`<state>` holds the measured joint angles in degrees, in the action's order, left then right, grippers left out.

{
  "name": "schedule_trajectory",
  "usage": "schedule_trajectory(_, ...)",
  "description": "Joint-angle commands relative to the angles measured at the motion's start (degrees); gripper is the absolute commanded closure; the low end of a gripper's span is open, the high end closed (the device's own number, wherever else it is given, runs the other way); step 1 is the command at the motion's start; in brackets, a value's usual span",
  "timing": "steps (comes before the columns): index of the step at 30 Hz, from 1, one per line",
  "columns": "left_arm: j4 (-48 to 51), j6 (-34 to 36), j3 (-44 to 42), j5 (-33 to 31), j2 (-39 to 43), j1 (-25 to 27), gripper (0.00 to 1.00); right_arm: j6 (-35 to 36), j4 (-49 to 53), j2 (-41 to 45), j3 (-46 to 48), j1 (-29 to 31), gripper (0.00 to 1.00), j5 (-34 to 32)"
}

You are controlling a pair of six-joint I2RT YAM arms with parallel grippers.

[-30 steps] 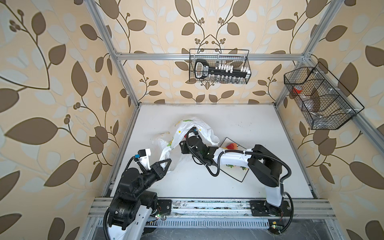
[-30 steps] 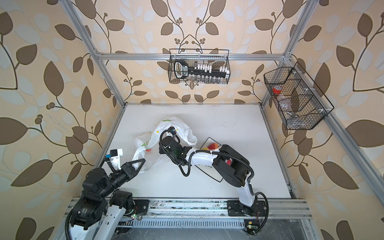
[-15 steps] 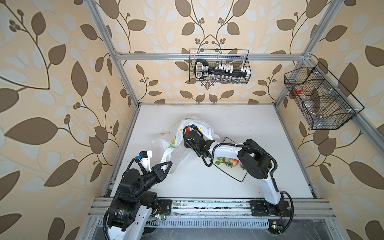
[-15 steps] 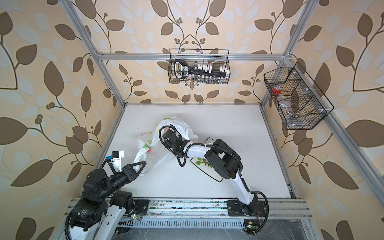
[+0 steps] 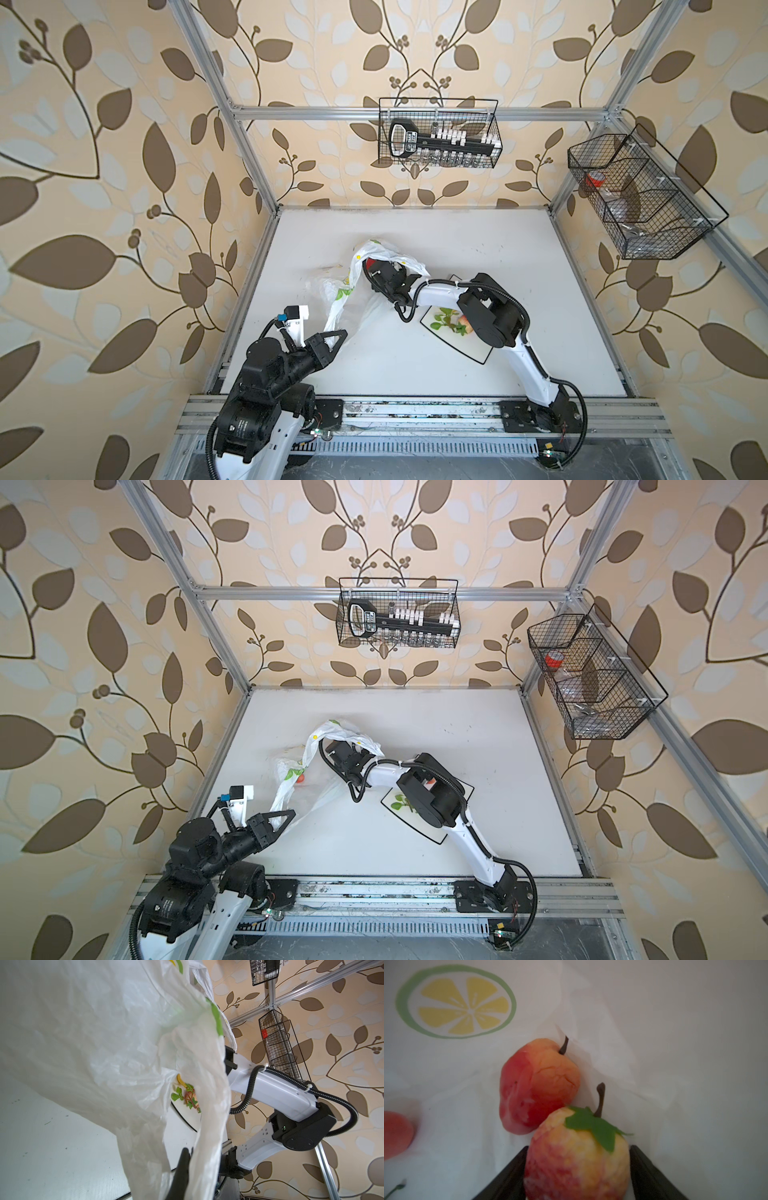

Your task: Take the fake fruits out of the plastic bag

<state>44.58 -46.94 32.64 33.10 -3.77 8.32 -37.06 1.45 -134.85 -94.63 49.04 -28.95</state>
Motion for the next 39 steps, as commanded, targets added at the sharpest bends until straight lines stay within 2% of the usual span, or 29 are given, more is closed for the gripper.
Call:
schedule_trajectory(1, 0.33, 1.77, 1.92, 2.33, 0.76, 0.47, 1.00, -1.00, 3.23, -2.61, -2.00, -0.73, 0.33, -0.96)
schedule_trajectory(5, 0.35, 2.01, 1.90, 1.66, 0.93, 0.47, 1.00, -0.71, 2.07, -1.22, -0.85, -0.84, 0.46, -0.26)
schedule_trajectory(10, -0.84, 1.41, 1.31, 0.50, 0.92, 0.47, 1.00, 0.23, -2.77, 4.62, 4.81, -0.75, 0.58, 2.00)
schedule_trajectory(17, -2.70, 0.10, 0.37, -1.32, 0.70, 0.47, 1.00, 0.41, -7.87, 12.68, 11.99, -0.34, 0.60, 11.21)
schedule_trajectory(30, -9.30, -4.56, -3.01, -2.69, 0.17, 0.47, 1.00, 5.56, -10.15, 17.08, 16.23, 1.99, 0.59, 29.19)
schedule_trajectory(33, -9.17, -4.53, -3.20, -2.98, -0.15, 0.47, 1.00, 8.41, -8.33, 16.15, 15.73, 3.02, 0.59, 29.51)
schedule_trajectory(39, -5.92, -3.23, -2.58, -2.01, -0.91, 0.47, 0.99, 12.65, -3.74, 12.53, 13.76, 3.87, 0.59, 24.38)
